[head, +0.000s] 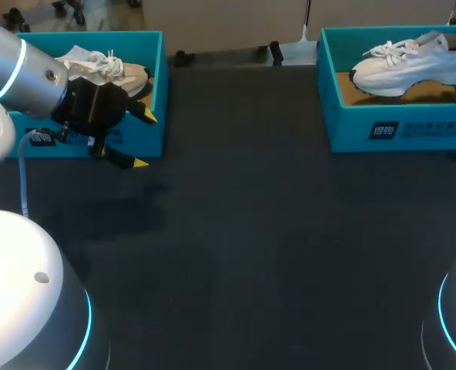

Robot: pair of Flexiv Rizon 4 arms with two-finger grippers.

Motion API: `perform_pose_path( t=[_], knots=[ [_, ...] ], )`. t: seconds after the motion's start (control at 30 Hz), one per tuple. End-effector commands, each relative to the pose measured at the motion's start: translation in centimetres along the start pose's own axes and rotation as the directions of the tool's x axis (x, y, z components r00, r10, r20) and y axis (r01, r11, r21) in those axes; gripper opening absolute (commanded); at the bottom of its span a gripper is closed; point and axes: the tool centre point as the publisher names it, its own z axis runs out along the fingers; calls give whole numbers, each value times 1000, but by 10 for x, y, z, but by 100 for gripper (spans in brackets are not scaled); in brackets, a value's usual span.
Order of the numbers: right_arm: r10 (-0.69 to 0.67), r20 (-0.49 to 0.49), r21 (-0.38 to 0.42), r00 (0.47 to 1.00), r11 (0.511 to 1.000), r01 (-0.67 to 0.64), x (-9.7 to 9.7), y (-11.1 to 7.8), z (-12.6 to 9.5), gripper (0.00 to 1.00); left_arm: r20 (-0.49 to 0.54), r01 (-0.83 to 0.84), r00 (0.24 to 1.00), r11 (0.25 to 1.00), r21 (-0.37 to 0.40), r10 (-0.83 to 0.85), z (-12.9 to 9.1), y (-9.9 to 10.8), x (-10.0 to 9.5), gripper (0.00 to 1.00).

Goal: Take the shoe out of the shoebox, open the shoe tongue, remove and reinsert the insole, then place the shoe into the shoebox

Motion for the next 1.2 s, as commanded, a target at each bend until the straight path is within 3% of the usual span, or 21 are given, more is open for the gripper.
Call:
perform_pose_path(
  t=[0.03, 0.5, 1.2],
  knots=[
    [-2, 4, 8, 1000, 1000, 2, 6, 6, 4, 0, -1, -1, 1000, 1000, -3, 1, 0, 0, 0, 100],
    [8, 12, -1, 1000, 1000, -8, 8, 9, 31, 0, -1, -1, 1000, 1000, -3, 1, 0, 0, 0, 100],
    [17, 5, -3, 1000, 1000, -17, 5, 2, 41, 0, -1, -1, 1000, 1000, -3, 1, 0, 0, 0, 100]
  ],
)
